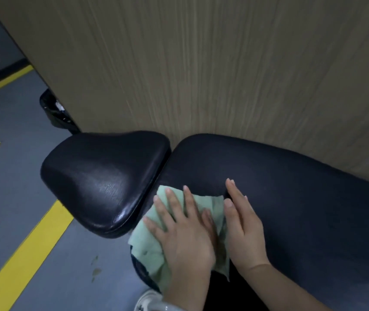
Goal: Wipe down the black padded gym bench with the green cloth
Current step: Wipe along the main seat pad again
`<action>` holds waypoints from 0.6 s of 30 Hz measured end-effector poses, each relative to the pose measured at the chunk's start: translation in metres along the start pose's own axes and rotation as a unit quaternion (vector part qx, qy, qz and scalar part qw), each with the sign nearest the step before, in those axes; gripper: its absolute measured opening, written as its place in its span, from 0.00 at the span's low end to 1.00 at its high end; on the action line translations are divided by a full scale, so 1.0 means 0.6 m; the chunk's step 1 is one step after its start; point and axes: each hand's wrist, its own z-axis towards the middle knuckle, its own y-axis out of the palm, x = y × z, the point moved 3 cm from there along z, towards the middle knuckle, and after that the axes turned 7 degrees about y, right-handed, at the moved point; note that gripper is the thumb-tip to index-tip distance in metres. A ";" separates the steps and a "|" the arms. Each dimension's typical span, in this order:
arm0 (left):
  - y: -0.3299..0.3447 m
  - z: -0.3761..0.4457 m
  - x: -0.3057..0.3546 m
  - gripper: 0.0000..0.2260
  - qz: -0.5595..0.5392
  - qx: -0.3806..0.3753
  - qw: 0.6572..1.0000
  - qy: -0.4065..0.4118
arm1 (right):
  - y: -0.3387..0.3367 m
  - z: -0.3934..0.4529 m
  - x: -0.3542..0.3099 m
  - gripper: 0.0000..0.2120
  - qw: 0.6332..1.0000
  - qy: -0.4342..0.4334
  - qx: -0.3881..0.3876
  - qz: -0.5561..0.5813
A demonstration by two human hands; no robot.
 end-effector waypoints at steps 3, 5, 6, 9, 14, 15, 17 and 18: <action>0.004 -0.018 0.074 0.27 -0.043 -0.019 0.996 0.073 | -0.051 0.000 -0.006 0.12 0.992 0.067 0.009 0.106; 0.011 -0.038 0.130 0.27 -0.070 -0.029 0.991 0.114 | -0.103 -0.005 -0.007 0.12 0.994 0.055 0.034 0.083; 0.015 -0.050 0.157 0.27 -0.084 -0.030 0.987 0.132 | -0.129 -0.009 -0.005 0.14 0.995 0.051 0.042 0.077; 0.028 -0.089 0.230 0.30 -0.103 -0.029 0.974 0.198 | -0.203 -0.024 0.011 0.17 0.993 0.054 0.076 0.075; 0.003 -0.124 0.279 0.29 -0.196 -0.037 0.945 0.258 | -0.273 -0.057 0.050 0.16 0.976 0.103 0.109 0.159; -0.005 -0.116 0.266 0.26 -0.219 -0.026 0.936 0.275 | -0.276 -0.063 0.055 0.15 0.976 0.113 0.099 0.159; -0.012 -0.095 0.224 0.23 -0.209 -0.038 0.920 0.328 | -0.269 -0.070 0.061 0.18 0.989 0.110 0.054 0.078; -0.011 -0.082 0.196 0.22 -0.163 -0.039 0.925 0.342 | -0.257 -0.070 0.064 0.21 0.995 0.100 0.027 -0.013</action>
